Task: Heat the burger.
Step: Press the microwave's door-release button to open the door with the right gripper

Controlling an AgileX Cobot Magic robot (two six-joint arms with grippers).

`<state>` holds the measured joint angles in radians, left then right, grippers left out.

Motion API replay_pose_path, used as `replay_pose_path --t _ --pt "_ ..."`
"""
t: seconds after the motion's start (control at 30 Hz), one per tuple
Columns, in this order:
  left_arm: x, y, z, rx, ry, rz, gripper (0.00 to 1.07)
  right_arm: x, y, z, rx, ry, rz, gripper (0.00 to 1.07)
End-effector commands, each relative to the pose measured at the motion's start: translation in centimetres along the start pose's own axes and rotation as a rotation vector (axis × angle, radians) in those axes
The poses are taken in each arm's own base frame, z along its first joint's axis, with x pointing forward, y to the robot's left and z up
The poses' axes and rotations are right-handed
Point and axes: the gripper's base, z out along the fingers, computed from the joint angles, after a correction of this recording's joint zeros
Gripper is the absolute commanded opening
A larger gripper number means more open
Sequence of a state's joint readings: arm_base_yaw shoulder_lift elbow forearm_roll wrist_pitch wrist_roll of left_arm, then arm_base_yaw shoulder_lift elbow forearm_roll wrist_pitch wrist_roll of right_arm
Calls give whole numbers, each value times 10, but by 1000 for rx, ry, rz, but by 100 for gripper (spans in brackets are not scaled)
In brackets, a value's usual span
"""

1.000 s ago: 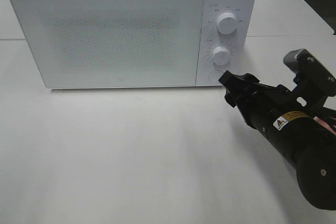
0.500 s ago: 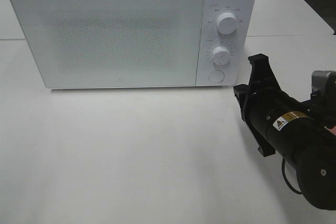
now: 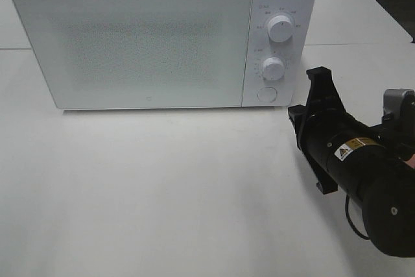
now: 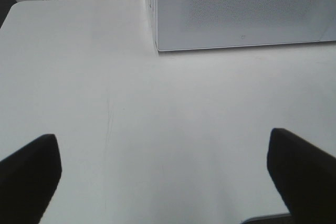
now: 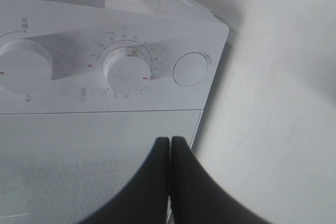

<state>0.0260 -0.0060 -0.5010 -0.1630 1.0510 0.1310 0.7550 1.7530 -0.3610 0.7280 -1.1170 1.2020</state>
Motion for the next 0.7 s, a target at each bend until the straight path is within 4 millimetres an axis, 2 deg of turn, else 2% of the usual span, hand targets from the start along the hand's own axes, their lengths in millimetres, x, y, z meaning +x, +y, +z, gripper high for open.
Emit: replay_pose_path --t 0.03,0.23,0.47,0.7 --pt "0 -1 -1 10 -21 -2 100 4 -3 8 14 -2 8 0" --pt "0 -1 -1 10 -21 -2 100 11 -9 19 33 -11 125 0" --pt "0 -1 -1 10 -21 -2 100 21 -12 35 35 -13 123 0" --pt "0 -1 -1 10 -21 -2 100 21 -9 56 17 -30 133 0"
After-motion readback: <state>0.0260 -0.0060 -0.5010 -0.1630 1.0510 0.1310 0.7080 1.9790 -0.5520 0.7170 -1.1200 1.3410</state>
